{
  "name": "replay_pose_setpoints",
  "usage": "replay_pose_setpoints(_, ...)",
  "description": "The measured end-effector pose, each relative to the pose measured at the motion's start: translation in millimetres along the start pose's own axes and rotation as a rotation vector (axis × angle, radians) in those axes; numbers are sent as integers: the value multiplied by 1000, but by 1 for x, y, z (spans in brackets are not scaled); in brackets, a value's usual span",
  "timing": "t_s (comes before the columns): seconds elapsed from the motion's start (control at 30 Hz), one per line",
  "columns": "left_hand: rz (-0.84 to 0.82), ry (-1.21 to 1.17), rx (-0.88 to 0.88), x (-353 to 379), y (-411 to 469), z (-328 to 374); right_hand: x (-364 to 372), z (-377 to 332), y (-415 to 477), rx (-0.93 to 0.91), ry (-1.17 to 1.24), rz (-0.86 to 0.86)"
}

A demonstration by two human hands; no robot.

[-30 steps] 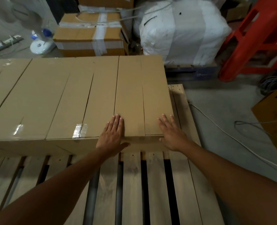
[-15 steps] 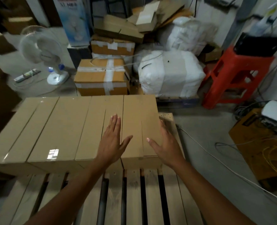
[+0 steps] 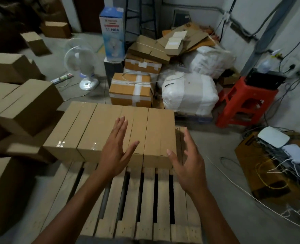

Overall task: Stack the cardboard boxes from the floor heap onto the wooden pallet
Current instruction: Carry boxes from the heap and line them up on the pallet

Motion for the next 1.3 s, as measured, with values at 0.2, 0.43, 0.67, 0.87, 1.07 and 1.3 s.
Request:
replay_pose_setpoints(0.2, 43, 29, -49, -74, -105, 35, 10, -43, -111, -31, -18, -140)
replay_pose_setpoints(0.43, 112, 77, -243, -123, -254, 38, 33, -65, -211, -121, -85, -301)
replay_pose_setpoints(0.67, 170, 127, -437, -184, -372, 7, 101, -103, -283, -212, -106, -515)
replay_pose_setpoints(0.87, 276, 187, -595, -251, -441, -40, 190, -143, -329, -307, -101, -686)
replay_pose_setpoints(1.07, 340, 208, -706, -323, -496, -119, 310, -183, -367, -318, -19, -770)
replay_pose_setpoints(1.3, 374, 262, -792, -420, -546, -240, 462, -242, -409, -344, 42, -848)
Point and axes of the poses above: each hand's wrist, its own y-axis towards the middle knuckle, its own x-axis out of the palm, z = x × y, the point moved 7 cm from there along y, towards the middle knuckle, and after that the axes turned 8 degrees about y, right-handed, at the moved point
